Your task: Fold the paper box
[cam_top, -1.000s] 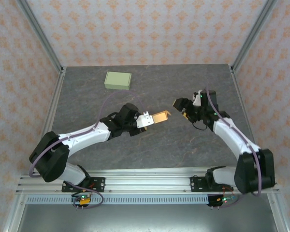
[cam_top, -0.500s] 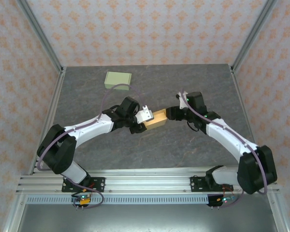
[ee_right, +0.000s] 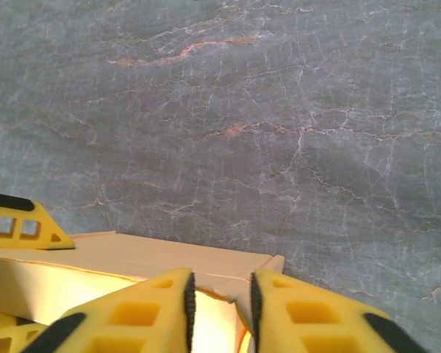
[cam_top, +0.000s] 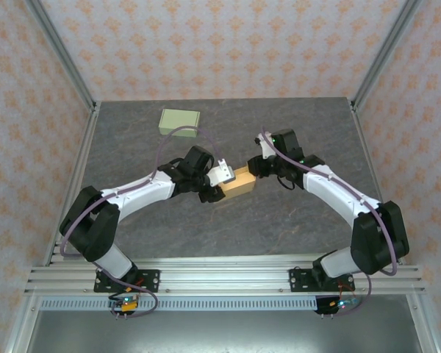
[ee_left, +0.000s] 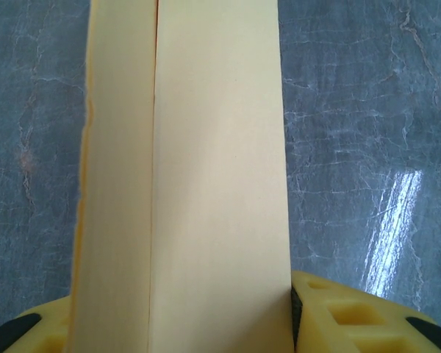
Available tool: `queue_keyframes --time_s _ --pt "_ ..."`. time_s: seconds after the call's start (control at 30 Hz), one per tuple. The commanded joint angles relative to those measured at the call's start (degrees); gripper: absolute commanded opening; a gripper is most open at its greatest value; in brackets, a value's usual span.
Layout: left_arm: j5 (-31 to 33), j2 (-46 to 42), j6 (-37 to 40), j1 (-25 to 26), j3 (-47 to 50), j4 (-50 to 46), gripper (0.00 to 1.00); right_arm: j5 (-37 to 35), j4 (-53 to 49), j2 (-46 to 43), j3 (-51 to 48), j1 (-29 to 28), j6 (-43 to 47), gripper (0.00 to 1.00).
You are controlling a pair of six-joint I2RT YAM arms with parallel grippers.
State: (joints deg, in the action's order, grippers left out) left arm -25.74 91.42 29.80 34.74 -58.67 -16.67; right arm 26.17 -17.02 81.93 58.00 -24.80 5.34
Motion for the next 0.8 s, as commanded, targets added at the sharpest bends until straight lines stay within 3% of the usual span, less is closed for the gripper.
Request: queue_keyframes --time_s 0.0,0.1,0.3,0.53,0.63,0.77 --pt "0.9 1.6 -0.5 -0.4 -1.1 0.2 0.44 -2.0 -3.2 1.6 0.4 -0.6 -2.6 0.21" --pt "1.1 1.8 -0.4 -0.4 -1.3 0.3 0.44 -1.7 -4.3 2.1 0.5 -0.8 -3.0 0.22" --pt "1.5 1.9 0.0 -0.4 -1.8 0.1 0.44 -3.0 -7.4 1.2 0.4 -0.8 -2.5 0.32" --pt "1.0 2.2 1.0 -0.4 -2.1 -0.6 0.44 -4.7 -12.1 0.3 1.3 -0.9 -2.8 0.3" --pt "0.2 2.0 1.9 -0.4 -1.9 -1.1 0.44 -7.8 -13.1 -0.9 0.7 -0.8 -3.6 0.49" --pt "-0.5 2.0 3.1 -0.4 -2.6 -2.5 0.44 -10.4 -13.3 -2.4 -0.1 -0.9 -3.5 0.53"
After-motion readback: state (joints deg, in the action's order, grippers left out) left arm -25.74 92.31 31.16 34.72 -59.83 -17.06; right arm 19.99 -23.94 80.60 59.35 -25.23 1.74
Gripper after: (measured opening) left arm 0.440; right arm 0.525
